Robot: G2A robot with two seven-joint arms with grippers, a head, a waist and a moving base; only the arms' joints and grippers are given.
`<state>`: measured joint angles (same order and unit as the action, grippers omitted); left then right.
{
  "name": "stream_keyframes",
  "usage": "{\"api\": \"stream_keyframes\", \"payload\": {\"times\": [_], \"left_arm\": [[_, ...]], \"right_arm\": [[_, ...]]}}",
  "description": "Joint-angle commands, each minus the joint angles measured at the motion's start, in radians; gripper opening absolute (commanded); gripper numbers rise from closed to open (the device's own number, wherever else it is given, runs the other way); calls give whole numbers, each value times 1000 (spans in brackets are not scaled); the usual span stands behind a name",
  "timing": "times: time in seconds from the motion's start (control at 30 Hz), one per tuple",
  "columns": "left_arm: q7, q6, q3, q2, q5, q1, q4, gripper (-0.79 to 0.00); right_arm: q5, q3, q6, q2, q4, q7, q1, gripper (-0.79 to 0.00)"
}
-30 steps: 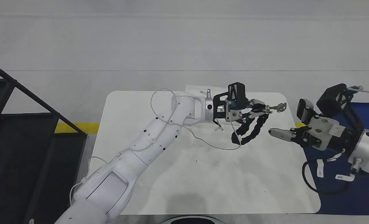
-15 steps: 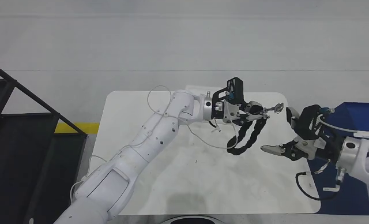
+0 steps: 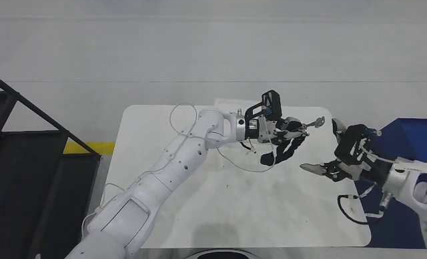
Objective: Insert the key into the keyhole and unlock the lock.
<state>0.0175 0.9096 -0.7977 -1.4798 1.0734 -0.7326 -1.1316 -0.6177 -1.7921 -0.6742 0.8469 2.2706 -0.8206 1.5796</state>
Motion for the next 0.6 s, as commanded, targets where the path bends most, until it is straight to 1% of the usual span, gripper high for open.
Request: {"api": "stream_keyframes", "payload": {"times": [0.0, 0.1, 0.17, 0.27, 0.43, 0.57], "left_arm": [[5, -3, 3, -2, -6, 1, 3, -785], [11, -8, 10, -5, -9, 5, 9, -785], [20, -12, 14, -7, -8, 10, 13, -785], [35, -9, 23, -10, -6, 20, 18, -785], [57, -10, 29, -14, -3, 34, 23, -785], [69, -11, 30, -15, 0, 40, 22, -785]], "right_arm": [[-79, 12, -27, 1, -14, 57, 1, 0], [-169, 46, -79, 2, -22, 102, 0, 0], [-213, 65, -95, 2, -22, 131, -1, 0], [-293, 80, -94, 3, -15, 164, -8, 0], [-442, 106, -92, 2, 6, 171, -9, 0], [-491, 121, -82, 2, 6, 193, -9, 0]]}}
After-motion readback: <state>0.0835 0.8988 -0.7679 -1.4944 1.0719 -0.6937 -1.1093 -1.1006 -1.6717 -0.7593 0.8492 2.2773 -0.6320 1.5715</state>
